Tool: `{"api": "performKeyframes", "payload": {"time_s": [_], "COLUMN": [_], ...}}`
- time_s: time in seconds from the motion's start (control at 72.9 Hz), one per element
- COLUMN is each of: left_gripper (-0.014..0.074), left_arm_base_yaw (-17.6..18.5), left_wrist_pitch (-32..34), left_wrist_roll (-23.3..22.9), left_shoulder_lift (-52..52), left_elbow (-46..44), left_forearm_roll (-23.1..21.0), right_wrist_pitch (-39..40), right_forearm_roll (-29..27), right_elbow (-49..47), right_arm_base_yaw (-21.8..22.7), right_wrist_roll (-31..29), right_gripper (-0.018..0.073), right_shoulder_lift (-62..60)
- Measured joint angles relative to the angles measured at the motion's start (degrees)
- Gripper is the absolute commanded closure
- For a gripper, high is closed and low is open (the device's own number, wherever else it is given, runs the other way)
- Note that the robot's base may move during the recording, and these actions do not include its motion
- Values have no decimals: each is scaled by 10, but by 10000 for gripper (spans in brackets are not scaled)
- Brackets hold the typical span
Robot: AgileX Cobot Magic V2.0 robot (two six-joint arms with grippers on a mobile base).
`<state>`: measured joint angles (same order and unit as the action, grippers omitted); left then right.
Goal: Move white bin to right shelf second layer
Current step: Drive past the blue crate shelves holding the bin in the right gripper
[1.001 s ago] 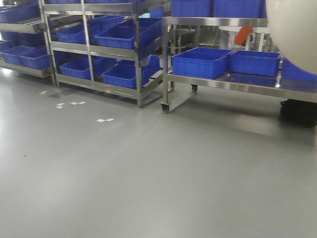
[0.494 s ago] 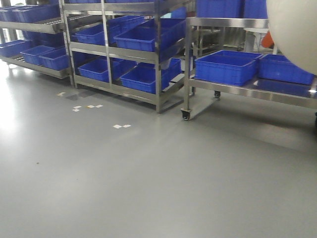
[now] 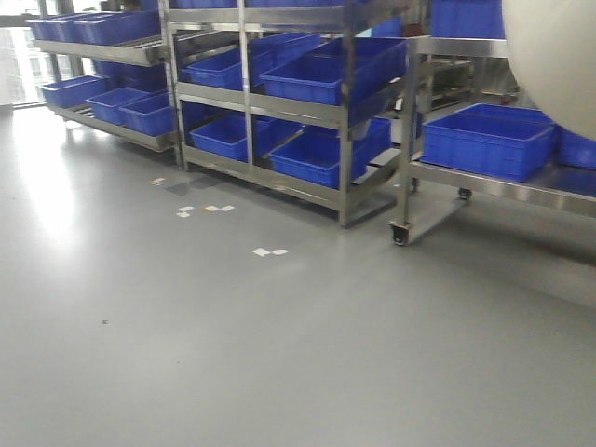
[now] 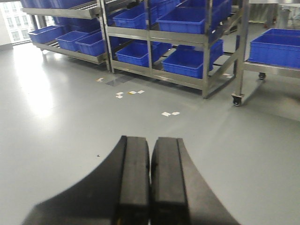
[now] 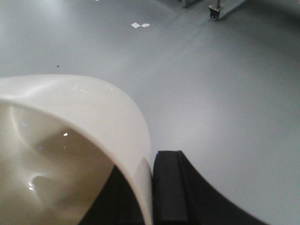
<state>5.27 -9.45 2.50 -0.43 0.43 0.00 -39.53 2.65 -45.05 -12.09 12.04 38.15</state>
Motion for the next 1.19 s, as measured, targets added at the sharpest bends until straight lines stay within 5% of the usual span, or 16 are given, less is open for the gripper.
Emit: {"api": "performKeyframes", "payload": {"time_s": [1.193], "left_gripper": [512], "left_arm_base_yaw": [0], "left_wrist_pitch": [0], "left_wrist_roll": [0], "left_shoulder_lift": [0], "left_elbow": [0], "left_forearm_roll": [0], "right_wrist_pitch": [0], "right_forearm_roll": [0], "right_elbow": [0], "right_arm_base_yaw": [0], "right_wrist_roll": [0], "right_gripper": [504], "right_shoulder_lift": [0]}}
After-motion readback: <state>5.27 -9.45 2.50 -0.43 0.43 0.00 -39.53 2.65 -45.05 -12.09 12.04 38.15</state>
